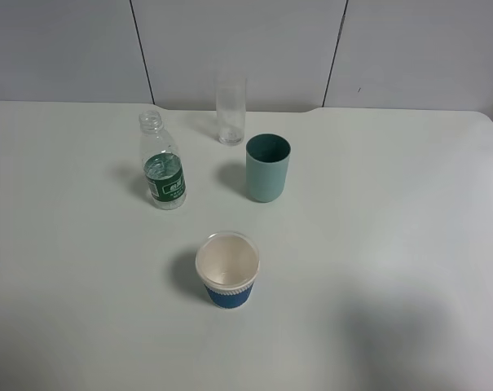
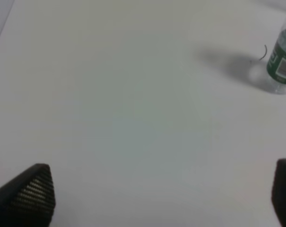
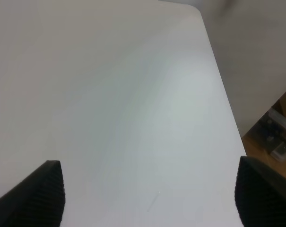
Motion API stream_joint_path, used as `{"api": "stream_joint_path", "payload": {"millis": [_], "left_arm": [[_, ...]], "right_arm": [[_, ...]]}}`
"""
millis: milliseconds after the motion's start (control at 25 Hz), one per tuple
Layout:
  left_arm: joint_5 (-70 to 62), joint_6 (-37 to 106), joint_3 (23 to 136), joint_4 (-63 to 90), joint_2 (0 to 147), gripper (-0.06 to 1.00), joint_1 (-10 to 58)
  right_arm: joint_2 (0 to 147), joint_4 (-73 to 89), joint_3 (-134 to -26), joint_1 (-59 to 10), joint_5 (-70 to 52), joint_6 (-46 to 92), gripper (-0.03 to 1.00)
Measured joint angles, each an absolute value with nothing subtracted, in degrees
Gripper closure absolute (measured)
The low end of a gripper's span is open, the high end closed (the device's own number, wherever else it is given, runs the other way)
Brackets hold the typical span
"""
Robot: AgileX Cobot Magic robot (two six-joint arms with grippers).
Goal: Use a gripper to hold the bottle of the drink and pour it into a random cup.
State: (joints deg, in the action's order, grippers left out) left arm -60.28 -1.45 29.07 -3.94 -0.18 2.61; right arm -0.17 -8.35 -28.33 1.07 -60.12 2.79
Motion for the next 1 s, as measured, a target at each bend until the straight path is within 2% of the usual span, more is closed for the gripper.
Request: {"api": "stream_joint_path", "payload": {"millis": [1000], "left_arm": [[-60.28,-1.45,29.07,-3.94,-0.18,0.03,2.61]], "right_arm": [[-0.17,-8.35,-28.33,1.07,-60.12,2.79,0.23]]}}
